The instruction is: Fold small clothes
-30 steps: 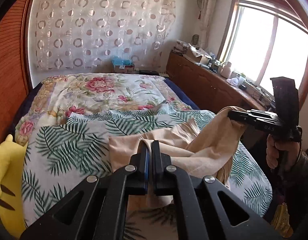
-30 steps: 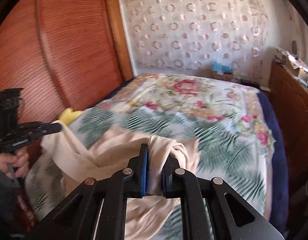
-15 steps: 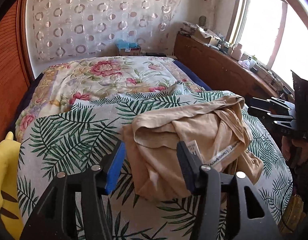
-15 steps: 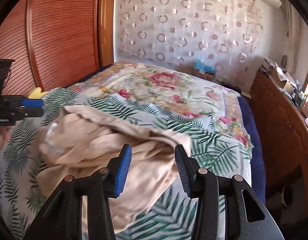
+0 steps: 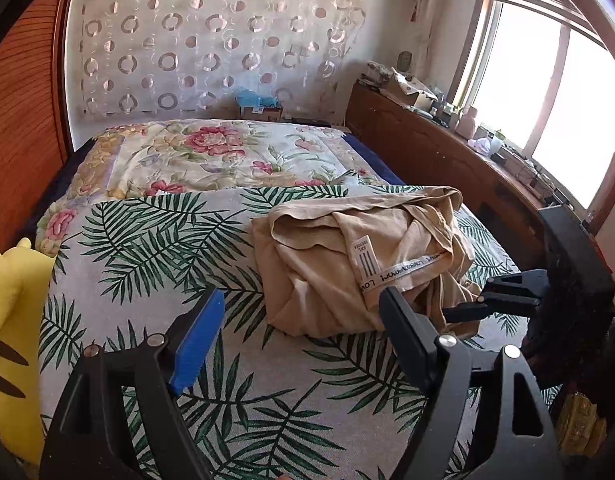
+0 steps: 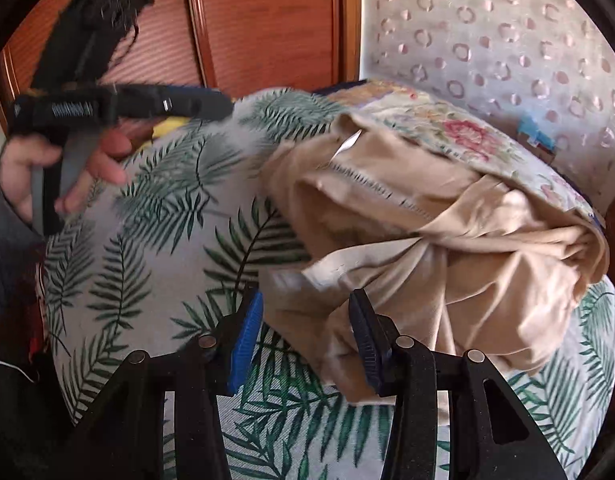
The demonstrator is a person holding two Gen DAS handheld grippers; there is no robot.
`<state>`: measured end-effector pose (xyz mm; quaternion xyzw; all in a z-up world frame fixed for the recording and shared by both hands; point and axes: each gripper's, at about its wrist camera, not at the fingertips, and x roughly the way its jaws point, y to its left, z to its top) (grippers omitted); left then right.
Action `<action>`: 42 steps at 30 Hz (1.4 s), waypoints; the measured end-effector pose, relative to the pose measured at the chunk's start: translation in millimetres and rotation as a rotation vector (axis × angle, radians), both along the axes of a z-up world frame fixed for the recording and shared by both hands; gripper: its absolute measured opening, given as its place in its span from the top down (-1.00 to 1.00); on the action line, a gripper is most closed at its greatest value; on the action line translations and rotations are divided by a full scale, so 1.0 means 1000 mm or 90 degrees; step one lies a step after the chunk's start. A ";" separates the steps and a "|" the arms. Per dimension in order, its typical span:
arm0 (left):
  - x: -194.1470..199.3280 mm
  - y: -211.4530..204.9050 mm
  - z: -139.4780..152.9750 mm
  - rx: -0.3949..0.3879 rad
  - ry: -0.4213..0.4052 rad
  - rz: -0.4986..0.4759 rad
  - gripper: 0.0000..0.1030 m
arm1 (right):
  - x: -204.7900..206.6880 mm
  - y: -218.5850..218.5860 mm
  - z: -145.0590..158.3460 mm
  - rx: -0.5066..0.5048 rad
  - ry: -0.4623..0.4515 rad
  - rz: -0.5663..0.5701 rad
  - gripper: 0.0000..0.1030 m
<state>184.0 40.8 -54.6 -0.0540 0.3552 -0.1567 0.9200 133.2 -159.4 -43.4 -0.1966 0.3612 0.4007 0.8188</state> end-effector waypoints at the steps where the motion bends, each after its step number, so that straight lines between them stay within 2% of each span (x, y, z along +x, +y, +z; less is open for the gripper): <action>1: -0.001 0.001 0.000 0.000 -0.001 0.001 -0.56 | 0.009 0.003 -0.007 -0.014 -0.003 -0.004 0.10; 7: 0.001 0.006 -0.004 -0.006 0.003 0.004 -0.56 | 0.016 0.018 -0.024 -0.038 -0.030 -0.003 0.10; 8: 0.002 0.006 -0.005 -0.007 0.005 0.004 -0.56 | 0.014 0.011 -0.017 -0.046 -0.042 -0.001 0.10; 9: 0.002 0.005 -0.006 -0.007 0.007 0.004 -0.56 | 0.010 0.011 -0.018 -0.049 -0.050 0.001 0.25; 10: 0.003 0.004 -0.007 -0.007 0.009 0.005 -0.56 | 0.008 0.013 -0.018 -0.052 -0.058 0.001 0.83; 11: 0.004 0.004 -0.008 -0.006 0.012 0.005 -0.56 | 0.010 0.014 -0.019 -0.060 -0.066 -0.006 0.92; 13: 0.004 0.002 -0.008 -0.007 0.014 0.002 -0.56 | 0.014 0.003 -0.010 -0.039 -0.061 -0.012 0.94; 14: 0.005 0.001 -0.008 -0.006 0.014 0.000 -0.56 | 0.012 -0.016 0.008 -0.027 -0.074 -0.019 0.94; 19: 0.011 -0.005 -0.005 0.001 0.013 -0.009 -0.56 | 0.037 -0.056 0.076 0.045 -0.165 -0.097 0.94; 21: 0.017 -0.009 -0.005 0.005 0.012 -0.012 -0.56 | 0.056 -0.067 0.096 0.045 -0.212 -0.134 0.94; 23: 0.024 -0.014 -0.004 0.010 0.013 -0.014 -0.56 | 0.083 -0.078 0.106 0.040 -0.227 -0.180 0.95; 25: 0.031 -0.018 -0.004 0.015 0.014 -0.017 -0.56 | 0.112 -0.090 0.106 0.034 -0.224 -0.238 0.96; 27: 0.038 -0.022 -0.002 0.026 0.013 -0.018 -0.56 | 0.138 -0.100 0.093 0.030 -0.171 -0.287 0.96; 30: 0.053 -0.028 -0.001 0.041 0.013 -0.023 -0.56 | 0.144 -0.097 0.070 -0.006 -0.171 -0.309 0.96; 33: 0.073 -0.034 -0.002 0.049 0.021 -0.032 -0.56 | 0.154 -0.095 0.053 0.005 -0.123 -0.335 0.96; 36: 0.097 -0.042 -0.003 0.053 0.029 -0.044 -0.56 | 0.157 -0.097 0.054 0.020 -0.108 -0.341 0.70; 38: 0.115 -0.046 -0.005 0.061 0.035 -0.044 -0.56 | 0.157 -0.102 0.063 0.030 -0.108 -0.339 0.60; 42: 0.154 -0.050 -0.012 0.065 0.057 -0.039 -0.56 | 0.151 -0.128 0.081 0.055 -0.103 -0.347 0.21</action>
